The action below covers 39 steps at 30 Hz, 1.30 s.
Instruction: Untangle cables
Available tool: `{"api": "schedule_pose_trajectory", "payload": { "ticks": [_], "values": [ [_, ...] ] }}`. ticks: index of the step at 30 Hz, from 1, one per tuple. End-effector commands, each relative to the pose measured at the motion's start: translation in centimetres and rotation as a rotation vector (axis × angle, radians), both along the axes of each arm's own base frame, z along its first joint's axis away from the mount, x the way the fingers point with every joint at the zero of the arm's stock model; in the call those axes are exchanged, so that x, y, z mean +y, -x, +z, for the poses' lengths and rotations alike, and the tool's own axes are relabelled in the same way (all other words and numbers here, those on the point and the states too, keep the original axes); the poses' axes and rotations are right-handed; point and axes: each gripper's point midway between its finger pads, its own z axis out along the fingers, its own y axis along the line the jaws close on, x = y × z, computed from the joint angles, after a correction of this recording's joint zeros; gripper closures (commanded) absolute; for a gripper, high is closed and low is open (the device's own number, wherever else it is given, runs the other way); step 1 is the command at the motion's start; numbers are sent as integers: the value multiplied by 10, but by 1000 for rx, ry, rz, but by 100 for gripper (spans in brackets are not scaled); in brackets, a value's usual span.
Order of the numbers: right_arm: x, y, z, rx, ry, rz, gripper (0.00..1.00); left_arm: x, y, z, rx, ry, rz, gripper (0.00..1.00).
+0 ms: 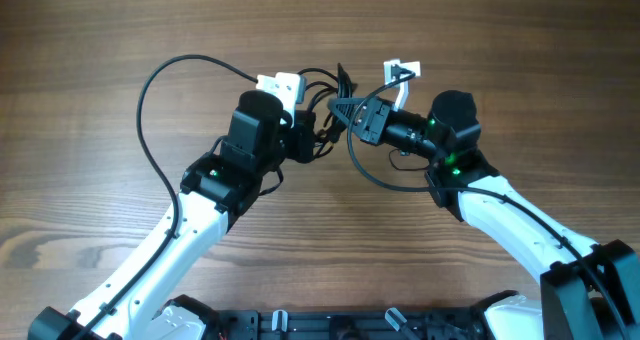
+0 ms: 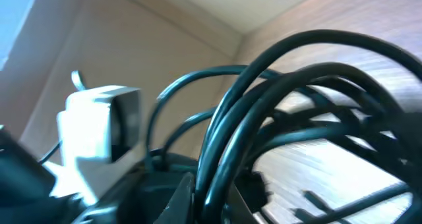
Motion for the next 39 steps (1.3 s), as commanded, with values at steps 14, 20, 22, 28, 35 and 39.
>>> {"api": "schedule_pose_trajectory", "payload": {
  "ticks": [14,20,22,28,35,39],
  "values": [
    [-20,-2,7,50,-51,55,96,44,-5,-17,18,-176,180,96],
    [-46,-13,-25,150,23,-14,96,48,-7,-17,20,-175,193,96],
    [-51,-15,-31,155,44,-31,96,49,-7,-17,19,-174,194,96],
    [-67,-26,-65,256,140,-164,87,33,-3,-15,35,-117,121,96],
    [-76,-29,-81,294,196,-224,55,23,-4,-9,19,-75,81,96],
    [-78,-30,-83,300,203,-237,43,23,-4,-9,18,-75,81,96]
  ]
}}
